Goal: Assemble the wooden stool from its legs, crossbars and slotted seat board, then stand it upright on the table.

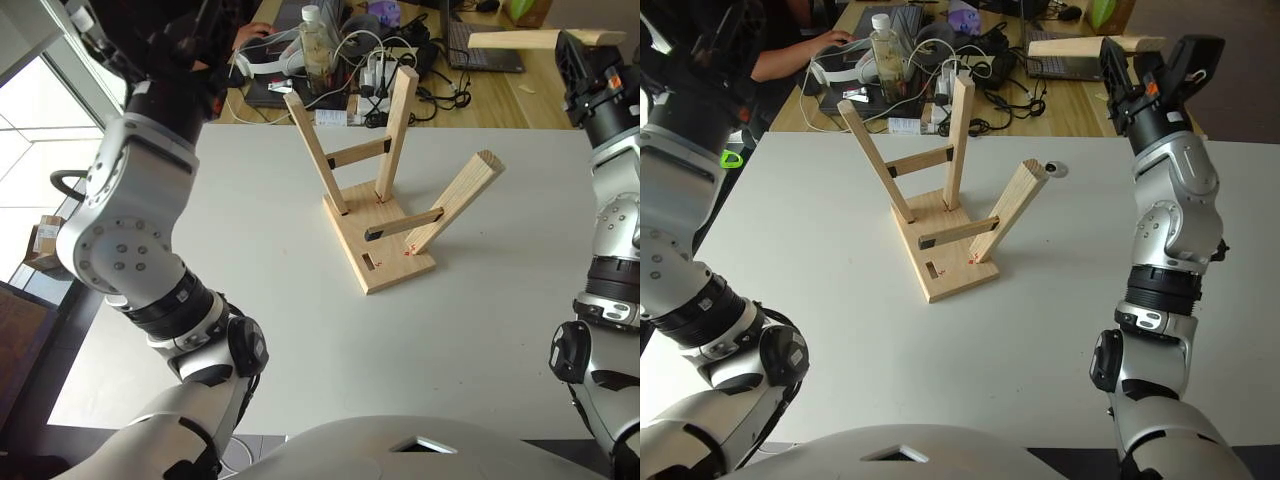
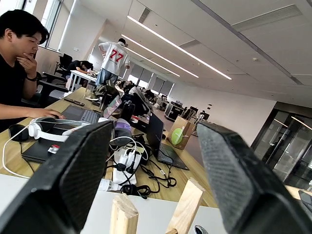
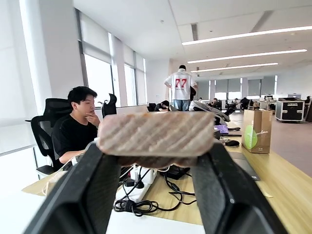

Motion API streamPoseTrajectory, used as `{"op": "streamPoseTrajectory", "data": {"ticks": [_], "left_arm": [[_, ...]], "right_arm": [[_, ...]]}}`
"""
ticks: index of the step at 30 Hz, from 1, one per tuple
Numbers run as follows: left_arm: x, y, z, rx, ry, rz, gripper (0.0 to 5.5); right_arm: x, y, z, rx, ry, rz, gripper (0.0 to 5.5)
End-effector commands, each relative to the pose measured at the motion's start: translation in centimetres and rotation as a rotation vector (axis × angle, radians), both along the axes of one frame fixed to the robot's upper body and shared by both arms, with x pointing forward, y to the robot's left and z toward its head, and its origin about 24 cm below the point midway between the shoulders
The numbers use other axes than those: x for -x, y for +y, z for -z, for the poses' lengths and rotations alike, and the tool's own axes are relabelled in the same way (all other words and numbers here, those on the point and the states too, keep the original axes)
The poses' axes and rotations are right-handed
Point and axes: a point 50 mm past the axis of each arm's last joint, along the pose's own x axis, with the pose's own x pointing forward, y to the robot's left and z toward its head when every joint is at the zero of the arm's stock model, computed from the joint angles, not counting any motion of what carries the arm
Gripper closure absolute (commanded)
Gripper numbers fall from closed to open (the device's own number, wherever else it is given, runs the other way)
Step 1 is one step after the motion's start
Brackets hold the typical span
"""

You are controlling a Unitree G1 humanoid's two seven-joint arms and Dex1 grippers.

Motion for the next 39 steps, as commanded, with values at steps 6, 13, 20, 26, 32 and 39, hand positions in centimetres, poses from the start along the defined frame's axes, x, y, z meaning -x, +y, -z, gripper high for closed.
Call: {"op": "streamPoseTrajectory", "data": {"ticks": [6, 13, 20, 26, 32, 39], "left_arm": [[0.8, -7.5, 1.2, 0.425, 0.160, 0.456, 2.38], [1.6, -9.2, 0.2, 0.513, 0.192, 0.564, 2.38], [3.7, -9.8, -1.9, 0.721, 0.065, 0.780, 2.38], [4.6, -10.0, -2.3, 0.787, 0.030, 0.855, 2.38], [3.0, -9.5, -0.8, 0.837, 0.133, 0.749, 2.38], [2.2, -7.6, 0.4, 0.880, 0.181, 0.608, 2.54]], "right_arm": [[3.7, 4.3, -8.5, -0.153, -0.295, -0.394, 3.47], [7.0, 7.4, -10.1, -0.228, -0.324, -0.673, 3.47], [8.2, 9.1, -7.4, -0.246, -0.236, -0.771, 3.47], [8.7, 9.3, -6.7, -0.250, -0.217, -0.807, 3.47], [9.5, 9.5, -6.3, -0.215, -0.209, -0.871, 3.47], [9.3, 9.0, -4.8, -0.087, -0.191, -0.827, 3.47]]}}
